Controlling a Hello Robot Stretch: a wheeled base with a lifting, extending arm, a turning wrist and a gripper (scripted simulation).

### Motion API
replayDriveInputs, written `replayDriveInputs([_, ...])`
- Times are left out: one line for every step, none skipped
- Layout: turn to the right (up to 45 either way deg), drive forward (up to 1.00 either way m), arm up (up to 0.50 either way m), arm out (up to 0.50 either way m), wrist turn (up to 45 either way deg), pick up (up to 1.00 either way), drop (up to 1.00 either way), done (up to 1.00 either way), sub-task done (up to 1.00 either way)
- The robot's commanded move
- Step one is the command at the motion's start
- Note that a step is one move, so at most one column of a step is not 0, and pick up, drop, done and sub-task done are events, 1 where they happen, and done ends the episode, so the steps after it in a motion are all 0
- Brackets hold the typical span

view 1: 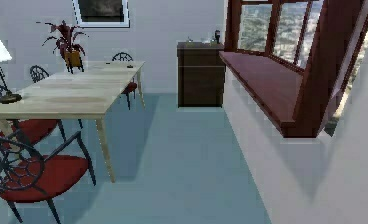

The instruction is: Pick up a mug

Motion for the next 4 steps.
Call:
replayDriveInputs([0.0, 0.00, 0.50, 0.00, 0.0, 0.00, 0.00, 0.00, 0.00])
replayDriveInputs([0.0, 0.00, 0.14, 0.00, 0.0, 0.00, 0.00, 0.00, 0.00])
replayDriveInputs([0.0, 0.00, 0.00, 0.10, 0.0, 0.00, 0.00, 0.00, 0.00])
replayDriveInputs([0.0, 0.00, 0.00, 0.00, 45.0, 0.00, 0.00, 0.00, 0.00])
